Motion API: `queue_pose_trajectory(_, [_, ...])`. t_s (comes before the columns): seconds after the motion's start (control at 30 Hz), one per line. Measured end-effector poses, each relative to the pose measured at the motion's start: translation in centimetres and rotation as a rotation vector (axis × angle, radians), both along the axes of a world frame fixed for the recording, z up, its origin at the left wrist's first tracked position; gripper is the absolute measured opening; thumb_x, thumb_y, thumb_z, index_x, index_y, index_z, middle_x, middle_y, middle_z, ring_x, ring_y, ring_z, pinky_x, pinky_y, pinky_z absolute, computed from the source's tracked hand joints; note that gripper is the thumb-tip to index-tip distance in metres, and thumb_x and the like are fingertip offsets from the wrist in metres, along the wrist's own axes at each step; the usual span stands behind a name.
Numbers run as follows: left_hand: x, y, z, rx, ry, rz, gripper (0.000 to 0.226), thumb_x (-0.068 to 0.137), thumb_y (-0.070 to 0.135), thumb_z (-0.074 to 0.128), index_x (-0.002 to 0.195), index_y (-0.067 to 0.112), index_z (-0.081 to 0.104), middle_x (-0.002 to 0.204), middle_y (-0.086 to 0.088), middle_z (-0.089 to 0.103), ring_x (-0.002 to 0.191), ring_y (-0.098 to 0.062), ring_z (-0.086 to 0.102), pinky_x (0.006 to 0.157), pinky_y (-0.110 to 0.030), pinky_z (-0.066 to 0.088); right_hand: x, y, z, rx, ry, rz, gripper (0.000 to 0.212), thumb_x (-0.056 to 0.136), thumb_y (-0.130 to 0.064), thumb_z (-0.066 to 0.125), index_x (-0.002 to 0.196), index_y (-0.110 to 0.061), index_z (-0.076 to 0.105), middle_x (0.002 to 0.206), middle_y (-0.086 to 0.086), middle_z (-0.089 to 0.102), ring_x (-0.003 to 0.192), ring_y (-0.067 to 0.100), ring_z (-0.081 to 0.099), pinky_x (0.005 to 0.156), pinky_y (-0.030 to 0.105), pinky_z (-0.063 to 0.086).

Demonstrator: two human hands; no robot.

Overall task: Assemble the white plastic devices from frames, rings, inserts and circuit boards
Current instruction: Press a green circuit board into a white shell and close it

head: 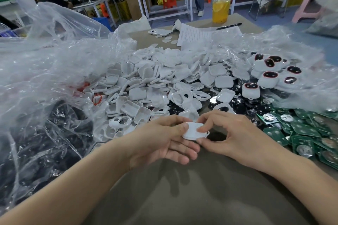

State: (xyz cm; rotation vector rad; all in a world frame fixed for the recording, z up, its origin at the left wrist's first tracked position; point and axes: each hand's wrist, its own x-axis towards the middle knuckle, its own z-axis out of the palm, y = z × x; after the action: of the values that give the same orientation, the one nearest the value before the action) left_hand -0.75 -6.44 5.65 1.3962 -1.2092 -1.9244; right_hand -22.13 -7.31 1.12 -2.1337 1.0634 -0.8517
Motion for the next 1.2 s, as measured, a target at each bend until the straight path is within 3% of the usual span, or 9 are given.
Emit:
queue_pose_trajectory(0.27, [-0.3,0.3,-1.1,-0.029,0.077,0.08,0.028,0.106,0.017,0.049,0.13,0.004,0.053,0.071,-0.012,0.064,0.056,-0.017,0.06,0.051,-0.022,0.05,0.1,0.0,-0.2,-0.024,-0.031,-0.007,0.01,0.079,-0.044,0.071,0.084,-0.041,0.063,0.11,-0.021,0.065,0.099,0.011,0.066,0.089,0.04,0.056])
queue_pose_trajectory(0.4, [-0.4,0.5,-1.5,-0.044,0.113,0.109,0.029,0.105,0.017,0.049,0.13,0.002,0.051,0.07,-0.012,0.063,0.056,-0.016,0.058,0.053,-0.022,0.049,0.1,-0.1,-0.3,-0.051,-0.017,-0.03,0.014,0.079,-0.046,0.07,0.086,-0.035,0.068,0.11,-0.024,0.064,0.096,0.009,0.066,0.072,0.017,0.049])
queue_pose_trajectory(0.43, [-0.5,0.5,-1.6,-0.055,0.117,0.117,0.028,0.105,0.017,0.049,0.129,0.003,0.052,0.07,-0.011,0.063,0.055,-0.015,0.057,0.052,-0.021,0.049,0.1,-0.1,-0.3,-0.054,-0.016,-0.036,0.014,0.079,-0.046,0.071,0.087,-0.034,0.069,0.11,-0.024,0.065,0.095,0.009,0.065,0.07,0.016,0.047])
queue_pose_trajectory(0.67, [-0.5,1.0,-2.4,-0.153,0.104,0.16,0.022,0.105,0.02,0.05,0.123,0.008,0.058,0.065,-0.008,0.062,0.05,-0.014,0.056,0.046,-0.021,0.045,0.3,0.1,-0.2,-0.065,-0.054,-0.044,0.01,0.078,-0.046,0.071,0.084,-0.044,0.063,0.112,-0.025,0.067,0.102,0.003,0.066,0.09,0.033,0.051])
queue_pose_trajectory(0.9, [-1.0,1.0,-2.5,-0.152,0.18,0.204,0.023,0.105,0.02,0.05,0.121,0.007,0.061,0.064,-0.007,0.062,0.049,-0.012,0.055,0.045,-0.019,0.044,0.2,-0.2,-0.2,-0.098,-0.066,-0.077,0.012,0.078,-0.043,0.074,0.086,-0.037,0.069,0.11,-0.027,0.068,0.107,-0.004,0.063,0.091,0.013,0.043])
queue_pose_trajectory(1.1, [-1.2,0.4,-1.8,-0.074,0.212,0.155,0.039,0.106,0.038,0.044,0.113,0.006,0.066,0.067,-0.008,0.061,0.05,-0.013,0.053,0.045,-0.02,0.043,0.1,-0.1,-0.2,-0.137,-0.093,-0.102,0.014,0.079,-0.045,0.073,0.091,-0.04,0.069,0.114,-0.024,0.066,0.108,-0.001,0.063,0.087,0.01,0.043])
queue_pose_trajectory(1.2, [-1.3,0.3,-1.8,-0.106,0.209,0.134,0.036,0.104,0.036,0.048,0.122,0.01,0.067,0.066,-0.005,0.061,0.048,-0.011,0.053,0.043,-0.018,0.042,0.1,-0.1,-0.1,-0.159,-0.09,-0.096,0.014,0.08,-0.043,0.073,0.094,-0.039,0.07,0.116,-0.024,0.065,0.106,0.0,0.064,0.085,0.017,0.048])
